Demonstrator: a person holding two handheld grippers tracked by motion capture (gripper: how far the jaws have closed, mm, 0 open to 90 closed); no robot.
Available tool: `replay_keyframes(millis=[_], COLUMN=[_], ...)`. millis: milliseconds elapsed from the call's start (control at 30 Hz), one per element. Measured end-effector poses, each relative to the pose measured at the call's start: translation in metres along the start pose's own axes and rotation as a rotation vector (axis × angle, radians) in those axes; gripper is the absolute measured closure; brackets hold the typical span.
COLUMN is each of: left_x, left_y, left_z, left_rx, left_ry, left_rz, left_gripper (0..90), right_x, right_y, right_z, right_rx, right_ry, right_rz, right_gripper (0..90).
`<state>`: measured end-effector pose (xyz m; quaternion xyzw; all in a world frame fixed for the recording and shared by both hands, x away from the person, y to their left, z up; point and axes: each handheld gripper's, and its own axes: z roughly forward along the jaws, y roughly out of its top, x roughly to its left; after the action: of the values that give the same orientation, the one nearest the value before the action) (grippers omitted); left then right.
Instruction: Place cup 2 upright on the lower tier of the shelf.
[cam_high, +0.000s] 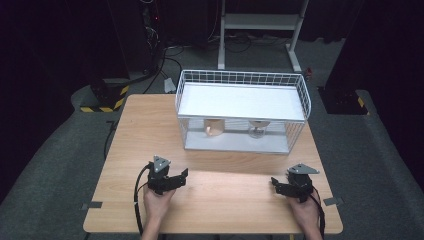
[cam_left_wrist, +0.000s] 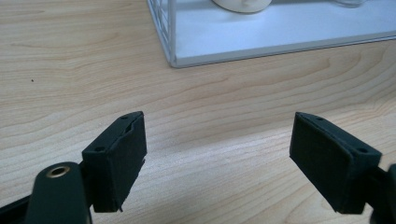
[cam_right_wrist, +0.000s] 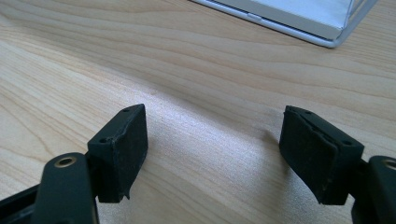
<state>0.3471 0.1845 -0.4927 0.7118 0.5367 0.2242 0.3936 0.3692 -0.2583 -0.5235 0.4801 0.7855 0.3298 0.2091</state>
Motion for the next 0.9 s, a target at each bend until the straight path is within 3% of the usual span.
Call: replay_keyframes(millis=[900], left_x=[0.012], left_y=[-0.010], left_z=[0.026], left_rx=[0.072], left_ry=[0.072], left_rz=[0.008], left_gripper=[20.2], right_x=[0.000], right_y=[0.000], right_z=[0.000], right_rx=[0.000], right_ry=[0.000], right_rz=[0.000], right_gripper=[23.7])
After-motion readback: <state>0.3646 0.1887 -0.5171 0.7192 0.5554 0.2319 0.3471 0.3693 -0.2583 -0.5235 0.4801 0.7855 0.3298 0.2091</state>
